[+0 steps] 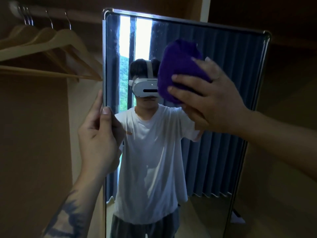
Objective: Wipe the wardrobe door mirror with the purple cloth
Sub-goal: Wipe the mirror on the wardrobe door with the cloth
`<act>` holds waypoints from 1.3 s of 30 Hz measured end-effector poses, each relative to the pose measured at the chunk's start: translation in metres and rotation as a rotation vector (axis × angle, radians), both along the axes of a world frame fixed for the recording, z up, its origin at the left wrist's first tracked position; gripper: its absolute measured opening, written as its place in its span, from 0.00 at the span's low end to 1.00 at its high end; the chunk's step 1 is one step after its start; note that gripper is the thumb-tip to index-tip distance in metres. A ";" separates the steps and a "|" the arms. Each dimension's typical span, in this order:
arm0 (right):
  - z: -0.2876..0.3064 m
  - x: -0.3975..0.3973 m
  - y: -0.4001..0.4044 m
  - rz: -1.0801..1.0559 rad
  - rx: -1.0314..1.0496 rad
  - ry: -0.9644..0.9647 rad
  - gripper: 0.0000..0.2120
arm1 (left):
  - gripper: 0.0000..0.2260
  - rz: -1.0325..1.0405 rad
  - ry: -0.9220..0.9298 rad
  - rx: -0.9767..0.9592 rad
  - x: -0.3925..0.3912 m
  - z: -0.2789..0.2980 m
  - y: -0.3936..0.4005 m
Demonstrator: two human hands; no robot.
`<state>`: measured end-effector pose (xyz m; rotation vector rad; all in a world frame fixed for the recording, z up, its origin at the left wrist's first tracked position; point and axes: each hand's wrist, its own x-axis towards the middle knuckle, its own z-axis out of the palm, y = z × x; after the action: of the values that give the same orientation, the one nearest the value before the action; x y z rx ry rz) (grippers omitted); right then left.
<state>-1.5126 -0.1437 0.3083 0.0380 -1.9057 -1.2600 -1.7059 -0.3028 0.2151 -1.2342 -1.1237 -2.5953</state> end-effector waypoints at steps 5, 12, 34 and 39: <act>-0.018 0.011 0.003 0.019 0.080 -0.248 0.17 | 0.19 0.013 -0.034 0.020 -0.005 -0.001 0.003; -0.013 0.024 0.017 -0.028 -0.046 0.020 0.20 | 0.19 0.002 -0.044 0.025 -0.003 -0.002 0.002; -0.001 0.040 0.022 -0.049 -0.029 0.033 0.21 | 0.20 0.029 -0.010 0.007 0.001 0.000 0.001; -0.027 0.053 0.029 -0.044 0.073 -0.258 0.25 | 0.20 0.060 0.016 -0.012 0.001 0.000 -0.003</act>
<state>-1.4596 -0.1151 0.2811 0.2063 -2.0877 -1.4099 -1.7047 -0.3059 0.2153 -1.2020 -1.1561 -2.5350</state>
